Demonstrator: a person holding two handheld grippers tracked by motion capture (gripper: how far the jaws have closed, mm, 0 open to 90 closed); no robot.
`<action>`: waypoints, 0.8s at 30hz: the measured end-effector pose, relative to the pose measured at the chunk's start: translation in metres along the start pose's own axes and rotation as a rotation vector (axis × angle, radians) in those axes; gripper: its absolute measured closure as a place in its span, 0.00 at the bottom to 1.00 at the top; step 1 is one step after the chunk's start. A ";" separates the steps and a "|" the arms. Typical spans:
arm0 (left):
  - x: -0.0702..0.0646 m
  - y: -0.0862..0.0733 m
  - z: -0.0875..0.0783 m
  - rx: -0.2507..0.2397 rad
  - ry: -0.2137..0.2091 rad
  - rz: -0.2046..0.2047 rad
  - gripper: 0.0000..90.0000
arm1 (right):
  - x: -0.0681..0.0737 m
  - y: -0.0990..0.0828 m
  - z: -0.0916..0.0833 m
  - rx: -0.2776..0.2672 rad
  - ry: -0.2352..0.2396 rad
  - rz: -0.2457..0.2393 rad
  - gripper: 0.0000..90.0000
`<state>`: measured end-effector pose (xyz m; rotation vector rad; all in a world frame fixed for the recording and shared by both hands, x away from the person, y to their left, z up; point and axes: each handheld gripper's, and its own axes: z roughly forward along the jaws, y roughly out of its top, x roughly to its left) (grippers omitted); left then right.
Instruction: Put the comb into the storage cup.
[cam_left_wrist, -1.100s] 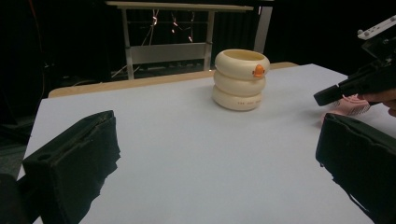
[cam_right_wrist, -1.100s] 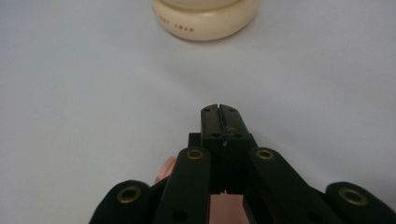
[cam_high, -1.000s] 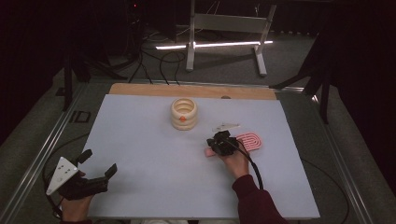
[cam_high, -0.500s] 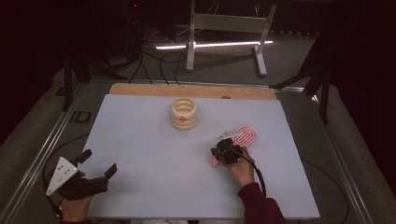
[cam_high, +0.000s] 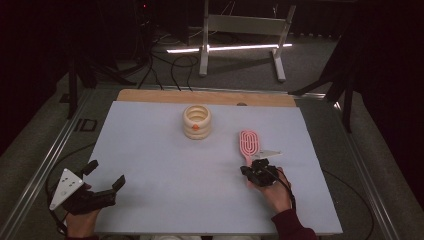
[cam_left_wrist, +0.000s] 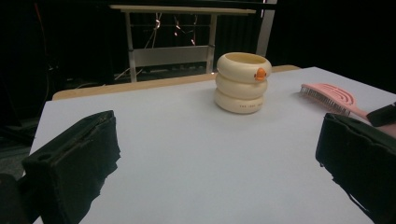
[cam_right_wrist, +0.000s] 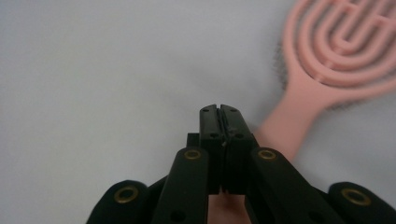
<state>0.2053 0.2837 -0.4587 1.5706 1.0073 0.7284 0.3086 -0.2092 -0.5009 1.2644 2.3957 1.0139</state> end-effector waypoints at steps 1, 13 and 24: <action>0.000 0.000 0.000 0.000 -0.001 0.002 0.00 | -0.001 -0.002 -0.003 -0.008 -0.001 0.003 0.98; -0.001 -0.001 0.001 0.004 0.002 0.004 0.00 | -0.029 -0.018 -0.029 -0.068 -0.041 0.081 0.97; -0.001 0.000 0.000 0.000 0.003 0.002 0.00 | -0.036 -0.025 -0.030 -0.069 -0.070 0.096 0.97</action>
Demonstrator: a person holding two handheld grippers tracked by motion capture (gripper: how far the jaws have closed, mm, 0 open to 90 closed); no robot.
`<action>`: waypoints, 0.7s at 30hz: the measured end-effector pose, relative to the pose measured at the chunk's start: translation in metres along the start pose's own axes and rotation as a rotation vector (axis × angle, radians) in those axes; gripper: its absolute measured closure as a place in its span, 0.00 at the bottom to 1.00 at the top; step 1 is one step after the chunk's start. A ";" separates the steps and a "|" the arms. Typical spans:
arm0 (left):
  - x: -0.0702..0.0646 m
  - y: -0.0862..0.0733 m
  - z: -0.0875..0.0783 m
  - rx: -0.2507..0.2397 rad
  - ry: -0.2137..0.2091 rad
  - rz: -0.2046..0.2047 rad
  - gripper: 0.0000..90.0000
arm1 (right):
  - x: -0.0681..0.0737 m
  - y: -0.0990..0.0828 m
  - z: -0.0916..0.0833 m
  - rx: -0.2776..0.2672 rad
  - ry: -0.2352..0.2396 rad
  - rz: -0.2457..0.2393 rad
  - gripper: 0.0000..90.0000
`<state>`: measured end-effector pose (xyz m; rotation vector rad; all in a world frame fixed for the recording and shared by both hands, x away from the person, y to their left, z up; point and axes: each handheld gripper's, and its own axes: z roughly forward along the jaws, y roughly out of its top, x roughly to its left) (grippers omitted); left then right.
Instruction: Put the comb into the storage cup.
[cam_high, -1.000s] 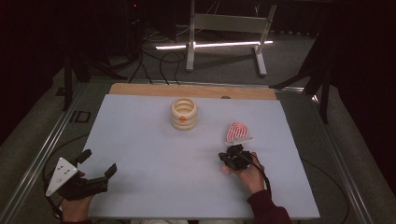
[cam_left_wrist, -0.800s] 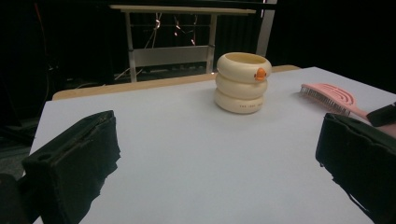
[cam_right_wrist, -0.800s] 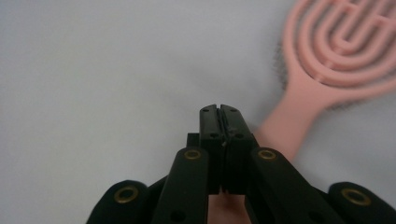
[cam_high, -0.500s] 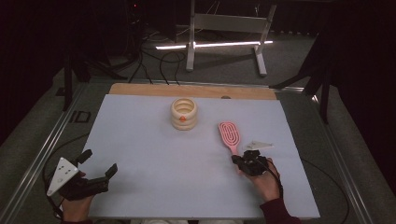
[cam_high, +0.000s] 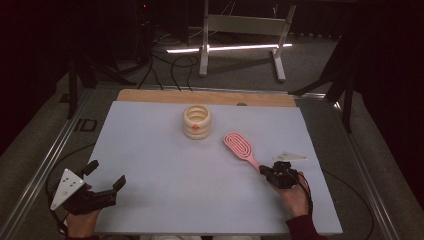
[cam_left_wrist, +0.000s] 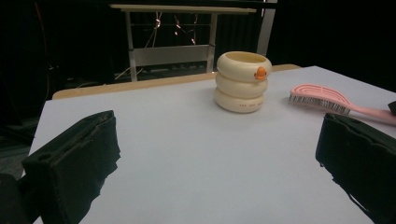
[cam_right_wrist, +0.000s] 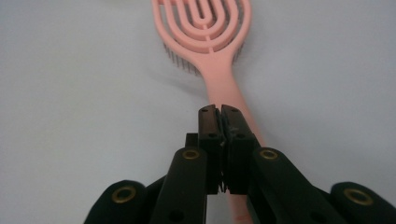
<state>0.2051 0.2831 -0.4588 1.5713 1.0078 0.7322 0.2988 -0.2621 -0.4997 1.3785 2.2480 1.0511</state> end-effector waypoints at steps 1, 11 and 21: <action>0.000 0.000 0.000 0.000 0.000 0.000 0.00 | 0.000 0.000 -0.001 -0.008 0.003 -0.003 0.97; 0.001 0.002 -0.002 -0.008 0.005 0.001 0.00 | 0.007 0.003 -0.017 -0.127 0.028 -0.060 0.86; 0.002 0.004 -0.003 -0.006 -0.001 -0.005 0.00 | 0.004 0.003 -0.047 -0.307 0.057 -0.084 0.38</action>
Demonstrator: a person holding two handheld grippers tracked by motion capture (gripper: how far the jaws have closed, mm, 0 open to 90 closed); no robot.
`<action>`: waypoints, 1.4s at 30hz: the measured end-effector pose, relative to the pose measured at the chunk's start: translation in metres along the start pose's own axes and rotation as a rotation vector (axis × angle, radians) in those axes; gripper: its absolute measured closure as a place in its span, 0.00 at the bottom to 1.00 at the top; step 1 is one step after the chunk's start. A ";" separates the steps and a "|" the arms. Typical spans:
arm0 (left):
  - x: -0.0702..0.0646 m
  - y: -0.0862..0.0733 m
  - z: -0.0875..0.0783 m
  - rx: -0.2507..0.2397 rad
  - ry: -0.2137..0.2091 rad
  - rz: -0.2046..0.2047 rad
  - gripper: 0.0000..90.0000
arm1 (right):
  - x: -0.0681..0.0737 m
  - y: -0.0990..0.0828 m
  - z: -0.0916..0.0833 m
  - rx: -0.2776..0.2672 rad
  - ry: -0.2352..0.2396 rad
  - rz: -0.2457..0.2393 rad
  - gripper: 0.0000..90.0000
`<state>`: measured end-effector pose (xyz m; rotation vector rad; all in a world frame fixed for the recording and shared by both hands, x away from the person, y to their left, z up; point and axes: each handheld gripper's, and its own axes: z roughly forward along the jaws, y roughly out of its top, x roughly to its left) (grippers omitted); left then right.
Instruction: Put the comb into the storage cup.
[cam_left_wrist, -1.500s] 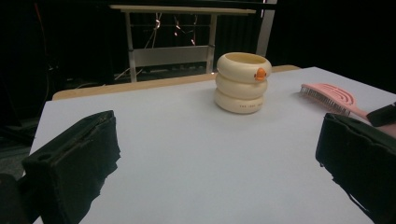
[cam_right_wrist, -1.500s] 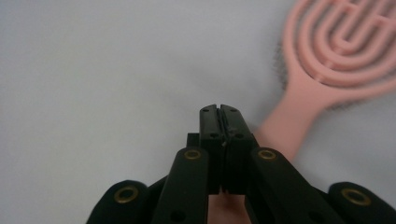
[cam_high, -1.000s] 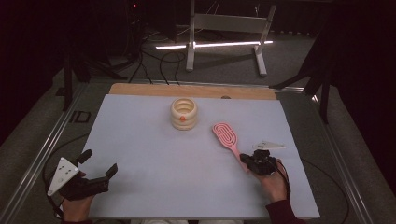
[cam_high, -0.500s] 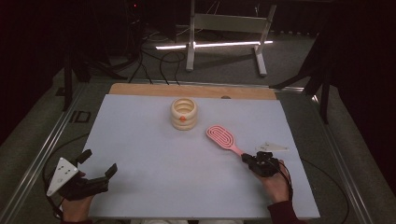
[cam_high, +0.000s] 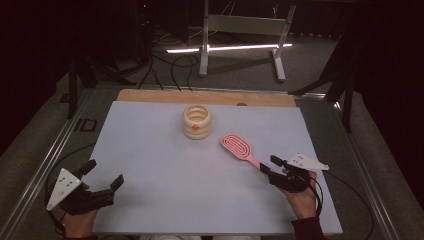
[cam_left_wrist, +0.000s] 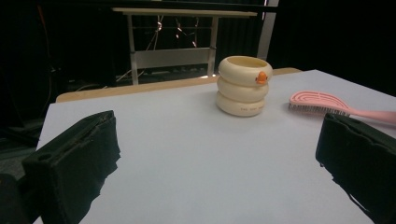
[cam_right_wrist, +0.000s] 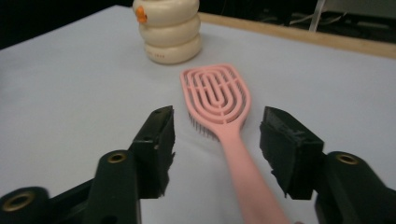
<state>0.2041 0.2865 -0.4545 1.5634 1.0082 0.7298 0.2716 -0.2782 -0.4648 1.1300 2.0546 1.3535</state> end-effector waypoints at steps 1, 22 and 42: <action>0.000 0.000 0.000 0.002 -0.001 0.000 0.00 | 0.000 -0.001 -0.003 -0.017 -0.017 0.000 0.30; -0.001 -0.007 0.013 0.018 -0.034 0.010 0.00 | -0.003 -0.013 -0.037 -0.130 -0.095 -0.030 0.09; -0.003 -0.012 0.018 0.040 -0.032 0.015 0.00 | -0.006 -0.015 -0.035 -0.104 -0.117 -0.019 0.09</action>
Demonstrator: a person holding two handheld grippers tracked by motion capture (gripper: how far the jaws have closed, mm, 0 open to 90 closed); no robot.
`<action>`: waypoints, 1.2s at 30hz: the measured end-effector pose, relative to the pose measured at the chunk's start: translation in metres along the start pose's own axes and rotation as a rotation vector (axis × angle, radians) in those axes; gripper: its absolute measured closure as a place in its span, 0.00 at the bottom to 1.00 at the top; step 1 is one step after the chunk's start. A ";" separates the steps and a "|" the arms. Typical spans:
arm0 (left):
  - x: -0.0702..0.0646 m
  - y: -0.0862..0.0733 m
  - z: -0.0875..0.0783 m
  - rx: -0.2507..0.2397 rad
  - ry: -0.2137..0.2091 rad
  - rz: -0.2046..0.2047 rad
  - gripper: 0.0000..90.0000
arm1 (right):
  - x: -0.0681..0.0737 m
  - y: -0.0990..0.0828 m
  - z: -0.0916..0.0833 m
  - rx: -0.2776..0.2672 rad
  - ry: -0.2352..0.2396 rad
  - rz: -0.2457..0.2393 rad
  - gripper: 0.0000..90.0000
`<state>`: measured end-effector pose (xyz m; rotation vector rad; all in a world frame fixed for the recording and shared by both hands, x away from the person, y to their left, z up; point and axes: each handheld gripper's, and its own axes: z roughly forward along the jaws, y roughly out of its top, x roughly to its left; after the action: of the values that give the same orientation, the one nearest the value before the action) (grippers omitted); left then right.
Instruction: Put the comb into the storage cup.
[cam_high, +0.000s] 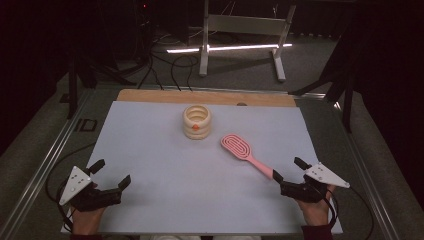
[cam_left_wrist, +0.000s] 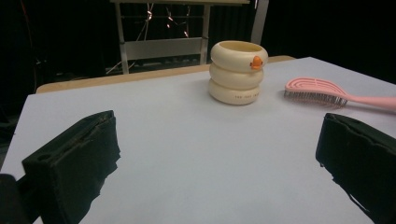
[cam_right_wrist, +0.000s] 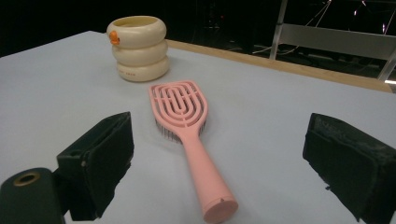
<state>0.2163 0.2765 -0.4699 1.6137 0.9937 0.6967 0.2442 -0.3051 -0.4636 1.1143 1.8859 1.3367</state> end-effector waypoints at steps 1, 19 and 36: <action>0.000 0.000 0.000 0.001 0.001 0.000 0.00 | 0.000 0.000 0.000 0.001 -0.001 0.000 0.09; 0.001 -0.001 -0.001 0.002 0.009 -0.014 0.00 | -0.004 0.013 -0.004 -0.016 -0.003 0.033 0.09; -0.002 -0.003 0.002 0.012 -0.004 -0.014 0.00 | 0.000 0.038 0.008 0.020 0.010 -0.011 0.09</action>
<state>0.2162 0.2737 -0.4733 1.6166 1.0072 0.6784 0.2624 -0.2951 -0.4304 1.1073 1.9143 1.3225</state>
